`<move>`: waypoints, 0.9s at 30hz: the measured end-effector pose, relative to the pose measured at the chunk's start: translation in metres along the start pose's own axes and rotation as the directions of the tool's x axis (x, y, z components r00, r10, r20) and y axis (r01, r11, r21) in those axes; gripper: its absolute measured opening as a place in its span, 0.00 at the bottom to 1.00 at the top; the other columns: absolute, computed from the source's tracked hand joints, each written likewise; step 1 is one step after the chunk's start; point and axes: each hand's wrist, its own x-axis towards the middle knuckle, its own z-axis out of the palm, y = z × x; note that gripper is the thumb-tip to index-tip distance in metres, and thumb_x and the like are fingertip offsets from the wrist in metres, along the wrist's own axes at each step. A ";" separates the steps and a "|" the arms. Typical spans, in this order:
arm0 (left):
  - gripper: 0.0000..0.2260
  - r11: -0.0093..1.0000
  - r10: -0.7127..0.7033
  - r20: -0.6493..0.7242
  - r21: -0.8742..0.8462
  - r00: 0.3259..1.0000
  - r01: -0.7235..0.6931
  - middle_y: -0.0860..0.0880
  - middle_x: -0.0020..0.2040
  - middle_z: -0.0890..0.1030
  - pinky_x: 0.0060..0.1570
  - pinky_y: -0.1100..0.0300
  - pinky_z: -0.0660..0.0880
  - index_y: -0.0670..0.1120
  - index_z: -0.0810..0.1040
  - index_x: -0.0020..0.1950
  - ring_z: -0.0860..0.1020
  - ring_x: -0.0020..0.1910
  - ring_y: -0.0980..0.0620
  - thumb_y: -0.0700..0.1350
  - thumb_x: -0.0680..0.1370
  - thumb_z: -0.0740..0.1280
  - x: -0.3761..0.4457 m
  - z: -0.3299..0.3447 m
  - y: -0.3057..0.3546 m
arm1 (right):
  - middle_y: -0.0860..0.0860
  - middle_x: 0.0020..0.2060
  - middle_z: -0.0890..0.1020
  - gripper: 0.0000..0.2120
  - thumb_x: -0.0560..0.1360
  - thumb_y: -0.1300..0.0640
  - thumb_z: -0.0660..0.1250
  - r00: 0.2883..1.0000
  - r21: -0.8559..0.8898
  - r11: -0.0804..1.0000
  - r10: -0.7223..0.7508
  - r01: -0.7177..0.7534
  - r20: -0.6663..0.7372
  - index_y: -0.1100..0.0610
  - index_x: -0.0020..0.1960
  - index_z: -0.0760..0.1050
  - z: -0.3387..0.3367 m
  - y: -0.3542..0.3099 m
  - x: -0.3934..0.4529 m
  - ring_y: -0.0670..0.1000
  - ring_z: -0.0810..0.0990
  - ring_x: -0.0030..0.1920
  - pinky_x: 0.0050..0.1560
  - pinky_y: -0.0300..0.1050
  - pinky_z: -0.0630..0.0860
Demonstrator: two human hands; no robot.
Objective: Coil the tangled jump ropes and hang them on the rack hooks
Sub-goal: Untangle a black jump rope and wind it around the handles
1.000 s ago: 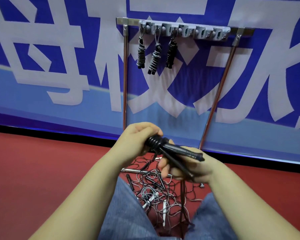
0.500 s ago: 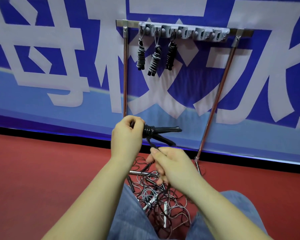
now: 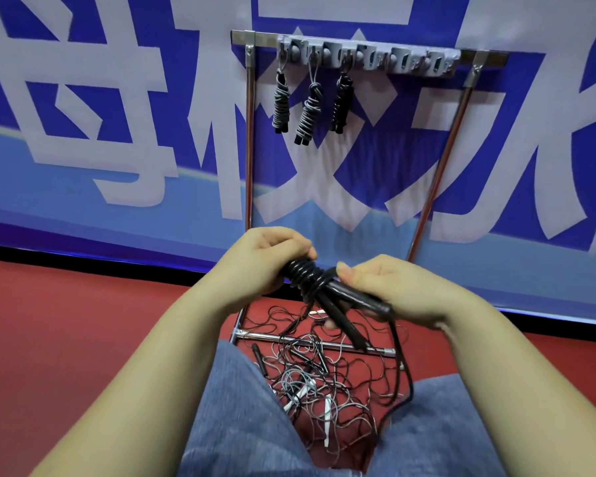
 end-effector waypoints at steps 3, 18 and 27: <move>0.16 0.981 -0.024 0.013 -0.190 1.000 0.026 0.52 0.24 0.64 0.22 0.68 0.52 0.49 0.77 0.28 0.58 0.22 0.55 0.41 0.76 0.63 -0.001 0.013 0.006 | 0.56 0.21 0.73 0.30 0.73 0.43 0.54 0.990 0.494 0.866 0.010 -0.079 0.141 0.68 0.36 0.80 0.010 0.011 0.004 0.42 0.62 0.18 0.20 0.32 0.60; 0.10 0.990 0.123 -0.617 0.018 0.777 -0.142 0.56 0.29 0.78 0.33 0.65 0.68 0.49 0.77 0.37 0.73 0.29 0.59 0.42 0.77 0.63 0.004 0.044 -0.022 | 0.50 0.31 0.70 0.17 0.80 0.44 0.53 0.867 0.688 0.707 0.230 0.164 -0.442 0.54 0.42 0.72 0.085 0.009 0.034 0.43 0.60 0.24 0.23 0.35 0.57; 0.07 0.858 0.496 -0.482 0.399 0.722 -0.323 0.51 0.35 0.77 0.32 0.64 0.66 0.55 0.75 0.43 0.71 0.29 0.54 0.54 0.78 0.59 0.000 0.039 -0.038 | 0.44 0.24 0.60 0.18 0.80 0.51 0.57 0.890 0.688 0.687 0.133 0.234 -0.435 0.52 0.33 0.61 0.064 0.009 0.024 0.41 0.55 0.21 0.20 0.32 0.53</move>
